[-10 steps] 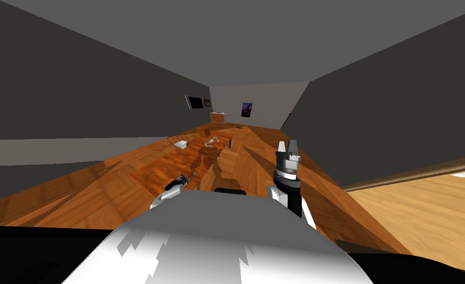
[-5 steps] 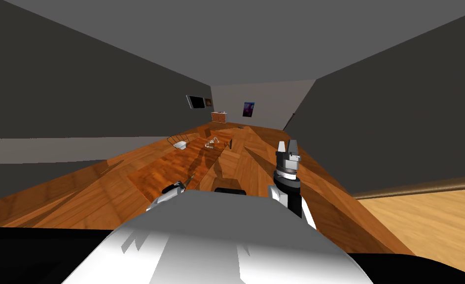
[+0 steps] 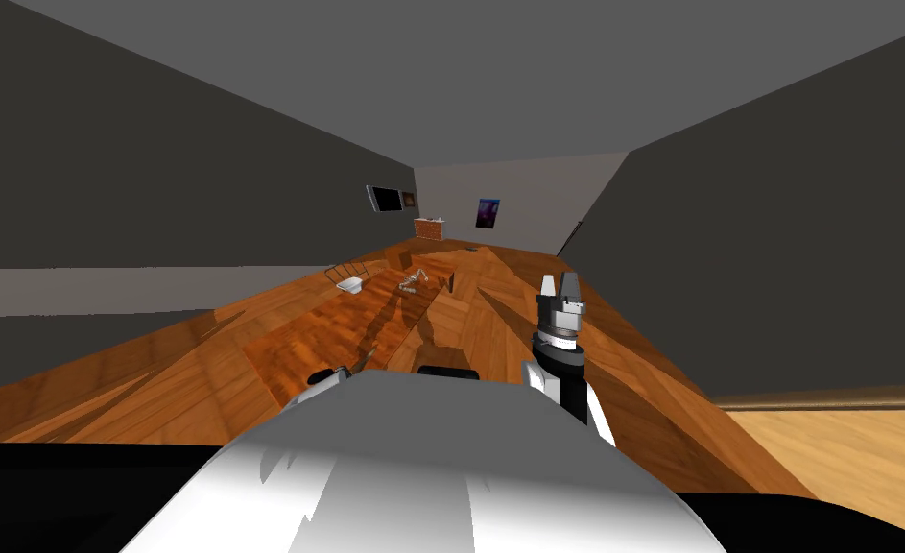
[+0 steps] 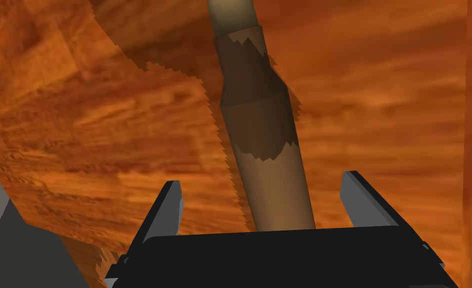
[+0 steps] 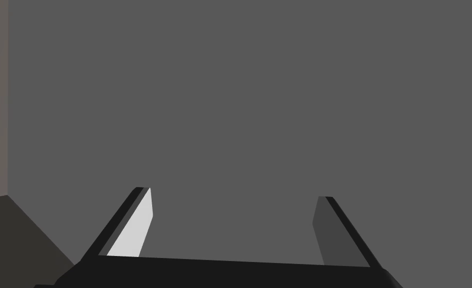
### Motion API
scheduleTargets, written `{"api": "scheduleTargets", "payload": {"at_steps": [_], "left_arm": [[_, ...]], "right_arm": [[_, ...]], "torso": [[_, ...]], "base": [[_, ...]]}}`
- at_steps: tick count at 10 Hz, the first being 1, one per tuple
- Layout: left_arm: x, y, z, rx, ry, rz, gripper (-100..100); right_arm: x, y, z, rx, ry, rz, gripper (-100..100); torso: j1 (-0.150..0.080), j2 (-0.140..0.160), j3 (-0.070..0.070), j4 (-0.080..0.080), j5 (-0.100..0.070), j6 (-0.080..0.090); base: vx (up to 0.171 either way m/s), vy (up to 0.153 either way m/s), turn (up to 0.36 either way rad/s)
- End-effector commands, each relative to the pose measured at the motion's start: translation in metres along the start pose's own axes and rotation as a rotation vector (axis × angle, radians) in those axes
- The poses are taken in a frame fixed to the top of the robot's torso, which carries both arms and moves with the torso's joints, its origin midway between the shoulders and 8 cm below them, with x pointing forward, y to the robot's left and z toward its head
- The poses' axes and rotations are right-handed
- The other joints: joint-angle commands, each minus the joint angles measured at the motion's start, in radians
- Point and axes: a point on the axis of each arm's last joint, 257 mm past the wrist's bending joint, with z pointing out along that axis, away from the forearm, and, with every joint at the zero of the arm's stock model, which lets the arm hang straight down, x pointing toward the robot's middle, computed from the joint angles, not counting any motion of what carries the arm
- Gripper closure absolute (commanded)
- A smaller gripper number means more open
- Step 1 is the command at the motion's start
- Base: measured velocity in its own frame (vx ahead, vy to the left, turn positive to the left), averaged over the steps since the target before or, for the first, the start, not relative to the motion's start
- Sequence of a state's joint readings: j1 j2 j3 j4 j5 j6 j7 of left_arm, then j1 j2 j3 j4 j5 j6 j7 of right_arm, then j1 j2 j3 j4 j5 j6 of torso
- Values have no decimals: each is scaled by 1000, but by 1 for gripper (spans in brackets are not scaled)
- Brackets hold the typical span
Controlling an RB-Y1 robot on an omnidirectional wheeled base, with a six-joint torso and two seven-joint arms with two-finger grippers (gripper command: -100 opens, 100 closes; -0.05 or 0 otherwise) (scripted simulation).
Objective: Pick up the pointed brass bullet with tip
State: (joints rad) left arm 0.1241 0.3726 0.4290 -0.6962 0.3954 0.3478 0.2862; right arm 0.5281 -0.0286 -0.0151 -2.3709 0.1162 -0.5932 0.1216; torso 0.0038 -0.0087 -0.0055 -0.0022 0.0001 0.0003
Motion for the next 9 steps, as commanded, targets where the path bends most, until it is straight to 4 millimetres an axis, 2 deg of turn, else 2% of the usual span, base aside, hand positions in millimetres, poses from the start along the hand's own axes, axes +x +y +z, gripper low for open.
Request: {"api": "scheduleTargets", "payload": {"at_steps": [1, 2, 3, 5, 8, 9], "left_arm": [[-15, 11, 0, -38, -30, -14, -100], [-27, 17, 0, -63, -52, -22, -100], [-27, 17, 0, -63, -52, -22, -100], [-48, 28, -2, -108, -93, -37, -100], [-48, 28, -2, -108, -92, -37, -100], [-48, 28, -2, -108, -92, -37, 0]], "right_arm": [[0, 0, 0, 0, 0, 0, 0], [0, 0, 0, 0, 0, 0, 0], [0, 0, 0, 0, 0, 0, 0], [0, 0, 0, 0, 0, 0, 0], [0, 0, 0, 0, 0, 0, 0], [0, 0, 0, 0, 0, 0, 0]], "torso": [[0, 0, 0, 0, 0, 0], [0, 1, 0, 0, 0, 0], [-1, 0, 0, 0, 0, 0], [-1, 4, 2, 1, 0, 0], [-1, 6, 3, 1, 0, 0], [-1, 7, 4, 2, 0, 0]], "base": [[110, 11, 35], [132, -3, 52], [86, -4, 28], [78, 4, 40], [36, -3, 5], [0, 0, 0]]}}
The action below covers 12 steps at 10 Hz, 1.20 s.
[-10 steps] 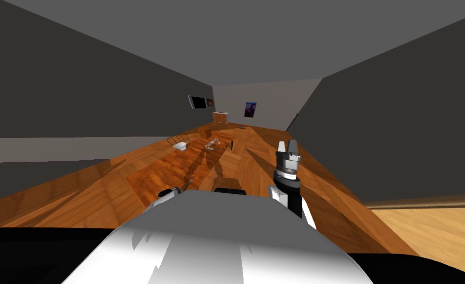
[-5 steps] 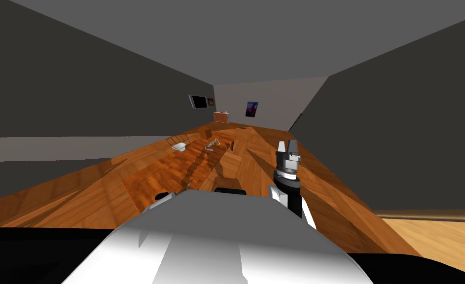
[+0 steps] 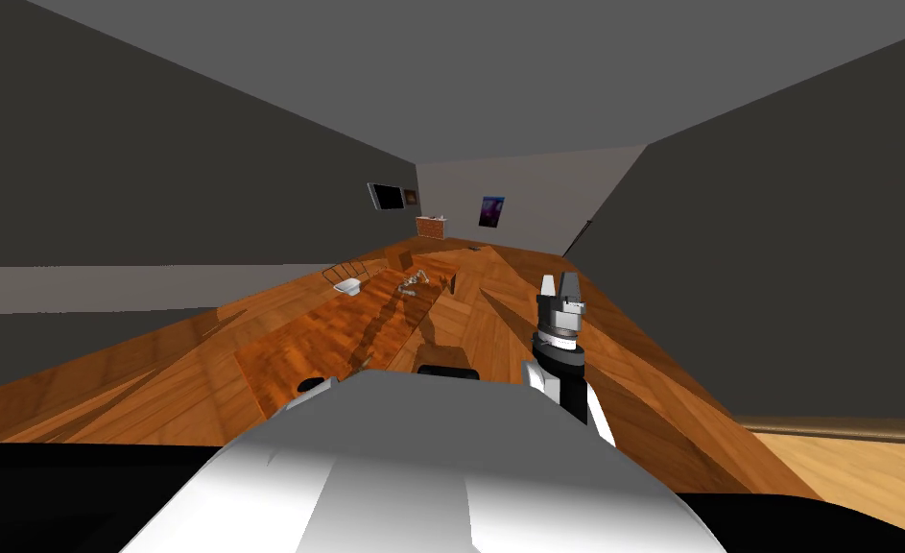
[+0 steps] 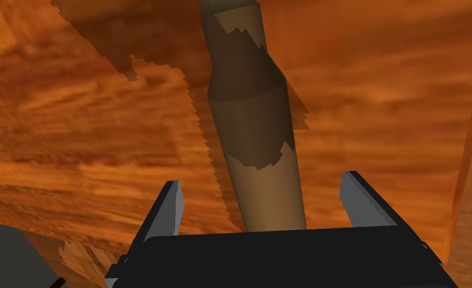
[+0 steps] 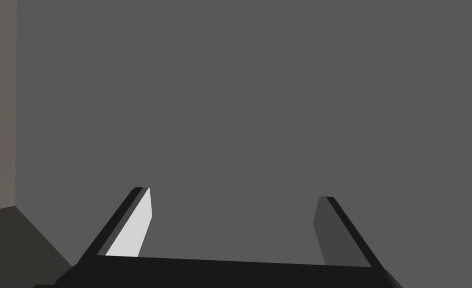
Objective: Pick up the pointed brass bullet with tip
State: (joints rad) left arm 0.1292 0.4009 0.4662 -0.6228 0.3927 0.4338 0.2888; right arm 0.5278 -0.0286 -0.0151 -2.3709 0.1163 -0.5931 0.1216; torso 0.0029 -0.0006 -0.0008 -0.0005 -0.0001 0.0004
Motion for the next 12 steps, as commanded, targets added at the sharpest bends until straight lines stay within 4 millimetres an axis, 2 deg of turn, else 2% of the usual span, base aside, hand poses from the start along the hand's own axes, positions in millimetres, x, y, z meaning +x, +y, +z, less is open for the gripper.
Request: {"api": "scheduleTargets", "payload": {"at_steps": [1, 4, 5, 6, 10, 11, 12], "left_arm": [[2, 10, 3, 1, 2, 7, -100], [8, 32, 8, 4, 9, 22, -100], [5, 27, 7, 1, 6, 19, -100], [6, 27, 7, 4, 7, 19, 100], [6, 27, 7, 3, 7, 17, 100], [6, 27, 7, 3, 7, 18, 0], [4, 17, 5, 2, 4, 12, 100]], "right_arm": [[0, 0, 0, 0, 0, 0, 0], [0, 0, 0, 0, 0, 0, 0], [0, 0, 0, 0, 0, 0, 0], [0, 0, 0, 0, 0, 0, 0], [0, 0, 0, 0, 0, 0, 0], [0, 0, 0, 0, 0, 0, 0], [0, 0, 0, 0, 0, 0, 0]], "torso": [[0, 0, 0, 0, 0, 0], [5, -3, -2, -1, 1, 0], [6, -3, -2, -1, 1, 0], [3, -1, -1, 0, 1, 0], [1, 0, 0, 0, 0, 1], [1, 0, 0, 0, 0, 1], [1, 0, 0, 0, 0, 1]], "base": [[33, 38, 54], [52, 79, 65], [21, 40, 4], [4, 7, -2], [0, 0, 0], [0, 0, 0], [-31, -59, -73]]}}
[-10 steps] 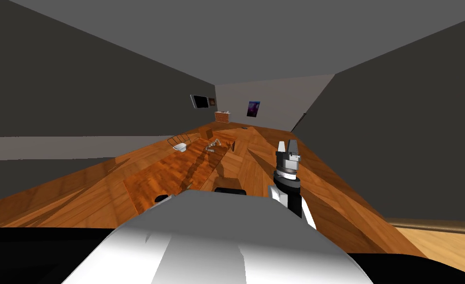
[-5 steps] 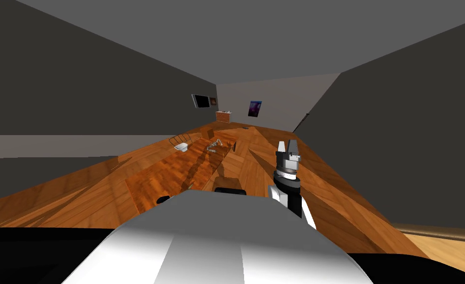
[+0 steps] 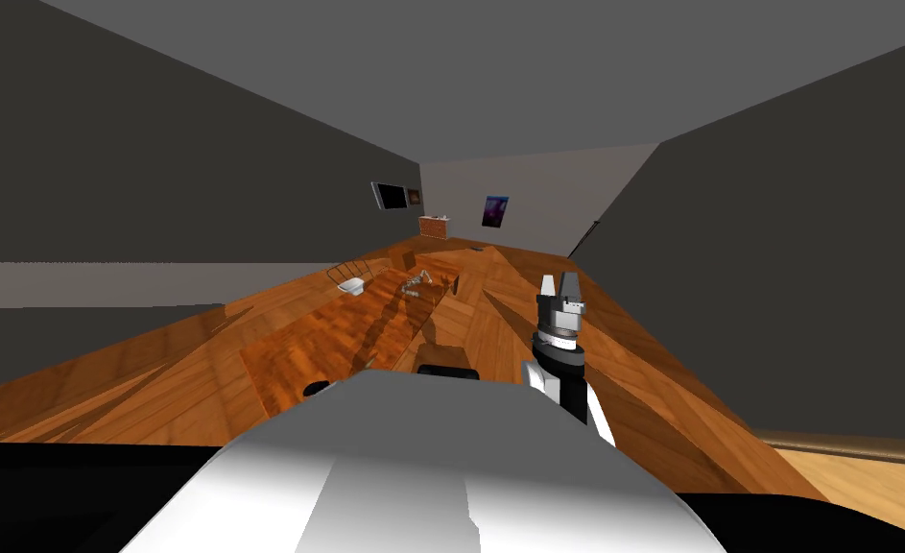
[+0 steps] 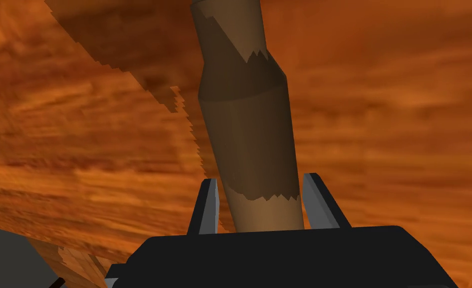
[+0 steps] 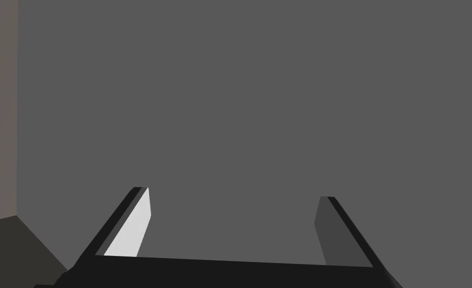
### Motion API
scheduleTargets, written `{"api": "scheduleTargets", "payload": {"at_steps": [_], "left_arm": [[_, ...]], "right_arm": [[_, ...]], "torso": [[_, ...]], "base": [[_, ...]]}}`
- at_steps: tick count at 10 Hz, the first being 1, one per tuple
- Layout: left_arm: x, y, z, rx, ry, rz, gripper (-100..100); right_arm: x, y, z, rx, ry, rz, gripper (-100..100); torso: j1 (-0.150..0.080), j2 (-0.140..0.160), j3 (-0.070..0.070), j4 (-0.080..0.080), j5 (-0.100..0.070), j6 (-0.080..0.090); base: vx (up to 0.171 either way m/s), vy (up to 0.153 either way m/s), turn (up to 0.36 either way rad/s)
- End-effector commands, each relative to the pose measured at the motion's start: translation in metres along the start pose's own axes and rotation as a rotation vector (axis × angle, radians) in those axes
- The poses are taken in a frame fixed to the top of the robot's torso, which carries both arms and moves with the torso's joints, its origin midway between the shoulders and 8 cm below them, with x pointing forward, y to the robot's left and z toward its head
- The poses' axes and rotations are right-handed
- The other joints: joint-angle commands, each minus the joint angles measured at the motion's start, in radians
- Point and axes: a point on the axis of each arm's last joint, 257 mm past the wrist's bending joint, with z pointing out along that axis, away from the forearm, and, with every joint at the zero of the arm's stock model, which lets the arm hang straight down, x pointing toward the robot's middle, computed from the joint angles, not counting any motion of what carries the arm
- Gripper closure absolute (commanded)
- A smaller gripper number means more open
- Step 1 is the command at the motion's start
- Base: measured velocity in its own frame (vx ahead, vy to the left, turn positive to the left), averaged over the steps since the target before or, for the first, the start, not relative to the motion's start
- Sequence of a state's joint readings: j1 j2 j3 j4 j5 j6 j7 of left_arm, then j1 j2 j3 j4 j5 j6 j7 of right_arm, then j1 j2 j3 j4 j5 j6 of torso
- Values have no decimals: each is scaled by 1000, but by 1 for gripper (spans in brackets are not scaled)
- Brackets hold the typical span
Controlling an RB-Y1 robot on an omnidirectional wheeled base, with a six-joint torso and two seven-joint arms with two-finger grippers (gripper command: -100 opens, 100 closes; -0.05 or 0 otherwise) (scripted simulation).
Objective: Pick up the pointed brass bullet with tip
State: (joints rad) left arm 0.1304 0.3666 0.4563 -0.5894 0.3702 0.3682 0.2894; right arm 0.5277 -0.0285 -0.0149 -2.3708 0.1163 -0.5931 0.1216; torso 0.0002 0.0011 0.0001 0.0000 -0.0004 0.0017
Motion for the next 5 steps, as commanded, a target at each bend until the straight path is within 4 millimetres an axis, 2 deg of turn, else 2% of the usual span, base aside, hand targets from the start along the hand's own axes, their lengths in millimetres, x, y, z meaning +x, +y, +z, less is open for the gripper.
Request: {"api": "scheduleTargets", "payload": {"at_steps": [1, 2, 4, 5], "left_arm": [[-2, -11, -2, -5, -3, -9, 100], [-4, -22, -5, -7, -6, -16, 100], [-3, -20, -6, -7, -5, -16, 100], [-3, -19, -6, -8, -5, -15, 0]], "right_arm": [[0, 0, 0, 0, 0, 0, 0], [0, 0, 0, 0, 0, 0, 0], [0, 0, 0, 0, 0, 0, 0], [0, 0, 0, 0, 0, 0, 0]], "torso": [[0, 0, 0, 0, 0, 0], [-3, 1, 1, 0, -1, 0], [-3, 3, 1, 0, -1, -1], [0, 1, 1, 0, -1, -1]], "base": [[-55, -93, -85], [-64, -106, -85], [-40, -53, -10], [-5, -7, 2]]}}
